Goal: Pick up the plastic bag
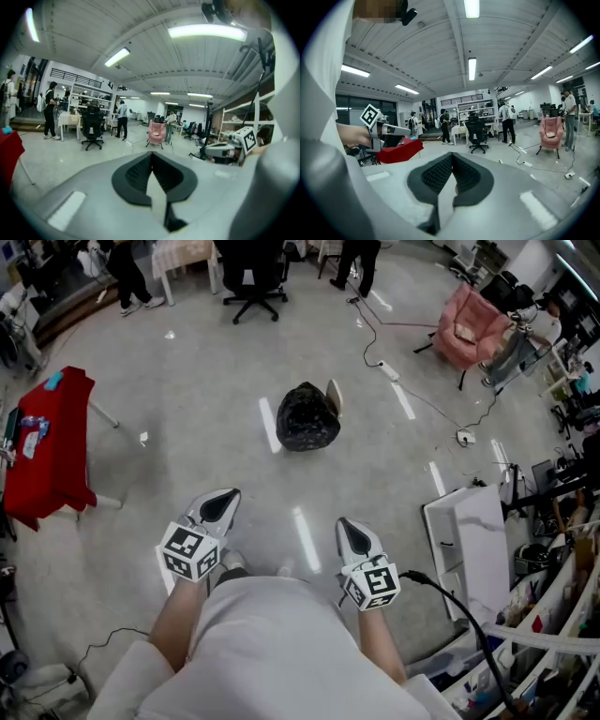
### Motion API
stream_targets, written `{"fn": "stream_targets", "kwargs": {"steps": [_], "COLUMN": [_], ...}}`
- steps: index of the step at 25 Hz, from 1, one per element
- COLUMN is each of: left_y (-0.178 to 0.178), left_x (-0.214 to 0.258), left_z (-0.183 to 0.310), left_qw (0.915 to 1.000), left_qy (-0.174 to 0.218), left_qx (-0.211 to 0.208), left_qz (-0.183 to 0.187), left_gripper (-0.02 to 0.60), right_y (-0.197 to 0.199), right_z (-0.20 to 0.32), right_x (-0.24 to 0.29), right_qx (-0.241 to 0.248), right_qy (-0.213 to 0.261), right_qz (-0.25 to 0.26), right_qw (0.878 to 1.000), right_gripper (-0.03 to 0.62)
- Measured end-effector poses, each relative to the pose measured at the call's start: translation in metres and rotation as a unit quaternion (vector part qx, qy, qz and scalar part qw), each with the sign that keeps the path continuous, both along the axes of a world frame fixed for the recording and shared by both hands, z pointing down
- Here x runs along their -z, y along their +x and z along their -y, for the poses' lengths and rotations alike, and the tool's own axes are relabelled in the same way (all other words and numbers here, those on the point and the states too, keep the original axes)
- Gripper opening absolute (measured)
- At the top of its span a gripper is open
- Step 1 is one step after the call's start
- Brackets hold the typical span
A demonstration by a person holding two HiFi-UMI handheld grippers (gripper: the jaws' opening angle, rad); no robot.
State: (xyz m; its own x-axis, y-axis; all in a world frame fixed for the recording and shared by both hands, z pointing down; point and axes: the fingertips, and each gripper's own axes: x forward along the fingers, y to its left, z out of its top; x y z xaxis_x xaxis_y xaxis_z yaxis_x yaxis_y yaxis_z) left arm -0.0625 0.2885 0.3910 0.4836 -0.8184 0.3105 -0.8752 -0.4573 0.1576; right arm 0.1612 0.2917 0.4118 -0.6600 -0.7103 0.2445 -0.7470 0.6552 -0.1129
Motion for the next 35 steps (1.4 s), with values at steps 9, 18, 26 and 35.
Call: {"fn": "stream_targets", "kwargs": {"steps": [9, 18, 26, 35], "left_y": [0.014, 0.007, -0.018, -0.076], "left_x": [-0.011, -0.022, -0.028, -0.035], "left_z": [-0.007, 0.035, 0.109, 0.193], "left_qw": [0.9997, 0.9998, 0.9996, 0.9975], "left_qy": [-0.01, -0.015, -0.014, -0.024], "left_qx": [0.024, 0.006, -0.022, -0.065], "left_qz": [-0.003, -0.009, 0.001, 0.015], "left_gripper": [0.003, 0.003, 0.003, 0.003], "right_y": [0.017, 0.009, -0.01, -0.062], "right_z": [0.005, 0.037, 0.098, 0.174], "right_x": [-0.009, -0.014, -0.018, -0.013], "right_qx": [0.015, -0.006, -0.039, -0.08], "right_qy": [0.002, -0.005, -0.011, -0.01], "right_qz": [-0.004, -0.004, -0.014, -0.032], "right_qw": [1.0, 1.0, 0.999, 0.996], "right_gripper": [0.0, 0.0, 0.001, 0.0]}}
